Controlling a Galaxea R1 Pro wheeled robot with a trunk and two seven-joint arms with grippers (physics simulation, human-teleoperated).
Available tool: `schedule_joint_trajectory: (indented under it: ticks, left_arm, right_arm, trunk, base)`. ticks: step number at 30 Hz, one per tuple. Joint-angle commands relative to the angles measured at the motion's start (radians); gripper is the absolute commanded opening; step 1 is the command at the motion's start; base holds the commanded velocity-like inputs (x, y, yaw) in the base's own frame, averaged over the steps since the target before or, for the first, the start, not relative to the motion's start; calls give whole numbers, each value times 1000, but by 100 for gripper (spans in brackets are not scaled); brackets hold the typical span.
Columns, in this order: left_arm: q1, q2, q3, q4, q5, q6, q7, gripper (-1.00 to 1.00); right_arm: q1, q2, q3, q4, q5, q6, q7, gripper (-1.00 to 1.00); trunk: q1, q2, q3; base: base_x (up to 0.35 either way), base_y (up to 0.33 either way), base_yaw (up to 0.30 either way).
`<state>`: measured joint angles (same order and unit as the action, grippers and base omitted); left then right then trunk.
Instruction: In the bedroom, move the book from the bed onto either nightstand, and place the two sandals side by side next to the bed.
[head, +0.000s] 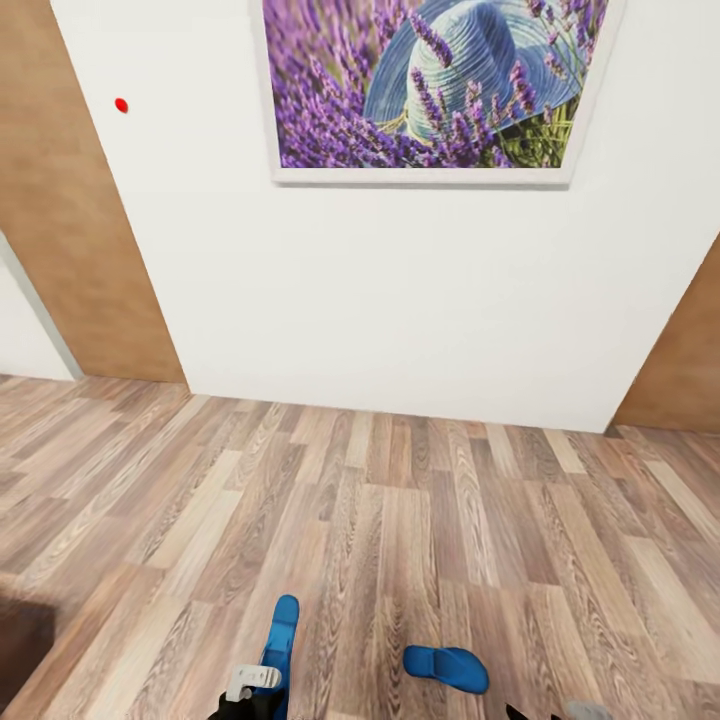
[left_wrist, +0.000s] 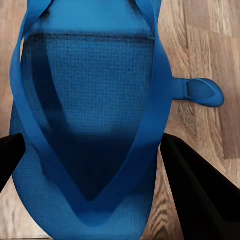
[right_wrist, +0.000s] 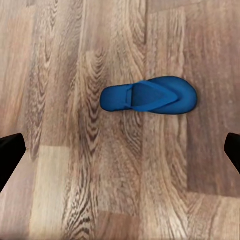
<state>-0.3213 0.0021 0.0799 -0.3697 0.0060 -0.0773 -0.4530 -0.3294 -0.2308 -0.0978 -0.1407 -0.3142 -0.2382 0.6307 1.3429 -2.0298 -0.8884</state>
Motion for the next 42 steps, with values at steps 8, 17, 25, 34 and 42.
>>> schedule_joint_trajectory:
  ticks: [8,17,25,34,42]
  left_arm:
    - [-1,-1,6,2,-1,-1,-7,-100]
    - [-1,-1,6,1,0,-1,-7,-100]
    - [-1,-1,6,1,-1,-1,-7,-100]
    - [-1,-1,6,1,-1,-1,-7,-100]
    - [-1,-1,6,1,0,-1,-7,-100]
  right_arm:
    - [0,0,-8,1,3,-1,6,100]
    - [0,0,-8,1,3,-1,6,100]
    - [0,0,-8,1,3,-1,6,100]
    - [0,0,-8,1,3,-1,6,100]
    - [0,0,-8,1,3,-1,6,100]
  trunk:
    - [0,0,-1]
    - [0,0,-1]
    - [0,0,-1]
    - [0,0,-1]
    - [0,0,-1]
  base:
    - [0,0,254]
    - [0,0,254]
    - [26,0,254]
    - [285,0,99]
    - [282,0,2]
